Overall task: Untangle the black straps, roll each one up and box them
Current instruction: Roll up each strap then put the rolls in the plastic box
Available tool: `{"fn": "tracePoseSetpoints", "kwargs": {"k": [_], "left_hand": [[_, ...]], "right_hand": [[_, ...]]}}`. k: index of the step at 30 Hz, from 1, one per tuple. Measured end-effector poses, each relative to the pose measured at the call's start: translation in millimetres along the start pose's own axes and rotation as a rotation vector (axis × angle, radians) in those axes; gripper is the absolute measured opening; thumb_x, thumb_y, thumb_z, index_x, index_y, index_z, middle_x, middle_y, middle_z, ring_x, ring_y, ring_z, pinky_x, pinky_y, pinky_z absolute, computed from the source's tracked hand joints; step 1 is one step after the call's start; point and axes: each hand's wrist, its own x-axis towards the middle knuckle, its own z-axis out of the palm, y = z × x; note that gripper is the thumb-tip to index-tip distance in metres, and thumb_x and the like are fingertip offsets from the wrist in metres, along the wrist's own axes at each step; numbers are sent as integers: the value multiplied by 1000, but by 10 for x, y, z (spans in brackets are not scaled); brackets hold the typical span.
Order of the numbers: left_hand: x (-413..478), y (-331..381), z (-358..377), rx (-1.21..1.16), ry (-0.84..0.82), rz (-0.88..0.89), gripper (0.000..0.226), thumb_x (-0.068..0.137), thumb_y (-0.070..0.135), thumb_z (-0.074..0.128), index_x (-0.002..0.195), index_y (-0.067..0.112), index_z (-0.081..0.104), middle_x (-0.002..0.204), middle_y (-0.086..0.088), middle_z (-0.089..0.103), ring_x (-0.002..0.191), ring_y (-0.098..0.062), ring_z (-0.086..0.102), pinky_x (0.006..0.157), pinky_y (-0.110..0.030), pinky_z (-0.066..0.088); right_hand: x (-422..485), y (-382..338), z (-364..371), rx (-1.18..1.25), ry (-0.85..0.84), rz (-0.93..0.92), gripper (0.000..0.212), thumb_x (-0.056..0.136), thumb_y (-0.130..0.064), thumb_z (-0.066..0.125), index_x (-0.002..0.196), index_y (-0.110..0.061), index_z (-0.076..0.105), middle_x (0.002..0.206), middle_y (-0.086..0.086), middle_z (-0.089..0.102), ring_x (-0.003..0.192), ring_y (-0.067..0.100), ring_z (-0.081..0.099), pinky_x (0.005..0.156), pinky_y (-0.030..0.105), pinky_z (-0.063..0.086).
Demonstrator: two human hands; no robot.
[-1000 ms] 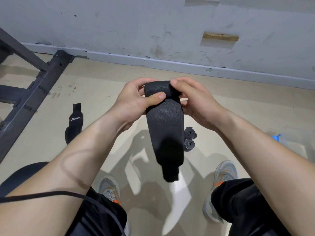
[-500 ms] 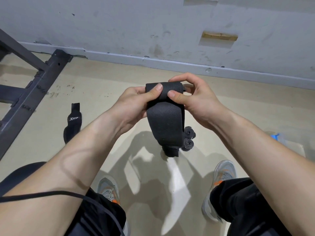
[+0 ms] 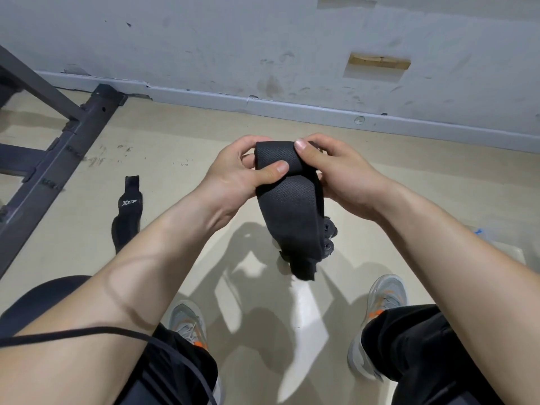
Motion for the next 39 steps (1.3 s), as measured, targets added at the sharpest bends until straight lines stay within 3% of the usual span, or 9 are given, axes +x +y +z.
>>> {"fn": "tracePoseSetpoints", "kwargs": {"k": [6,13,18,21,25,30,32,36,39], "left_hand": [[-45,-88,169,-58,43,10,57,78,19,69,131,11,49,117,-16,65,106,-26,67,98,-43,56],[-49,-145,281,30,103,-4,38,101,4,57,129,24,41,109,-4,62,96,-18,64,95,-40,55],[-17,-154,236,73,87,9,45,98,8,64,135,20,41,110,-3,63,98,-16,65,95,-36,55],[22,-81,109,173,59,-25,65,76,27,77,134,13,51,115,-8,71,106,-22,71,98,-44,56],[50,-53,-26,96,-42,-127,41,82,10,81,121,1,69,114,-18,74,106,-32,73,98,-45,57],[-5,-91,56,-57,-76,-182,29,98,0,59,126,-3,64,123,-20,71,113,-32,70,96,-34,58],[-37,-68,116,-177,-121,-224,32,101,4,51,131,-1,62,129,-19,68,119,-31,67,105,-38,52],[-73,-3,151,-313,-184,-301,52,106,44,42,130,4,66,125,-13,71,118,-27,68,106,-41,51],[-55,-52,160,-291,-44,-252,44,108,34,46,122,-2,67,118,-18,73,110,-29,72,104,-44,53]], "right_hand": [[7,138,211,200,144,65,34,104,-38,53,122,-9,54,110,11,69,95,24,71,91,46,58],[18,212,267,306,219,87,29,106,-33,50,124,-10,54,103,10,69,90,24,70,87,45,58],[41,202,238,331,211,47,15,106,-24,52,115,-12,56,100,9,67,87,23,68,84,43,57],[45,164,180,331,187,-13,9,103,-15,56,112,-12,58,95,9,64,81,22,65,80,41,56],[34,182,146,282,171,-51,11,99,-9,62,108,-15,61,92,12,66,81,27,65,79,45,54],[11,192,132,193,174,-113,18,95,-5,66,107,-17,61,85,11,64,77,25,64,73,39,56],[-3,206,152,150,184,-122,19,96,-5,66,107,-19,60,85,9,60,73,23,62,68,35,56],[-26,245,194,81,197,-110,21,96,-8,66,110,-22,60,88,6,55,70,19,59,63,33,53],[-35,251,200,100,168,-94,23,97,-6,65,113,-22,59,88,5,56,69,18,61,63,32,55]]}}
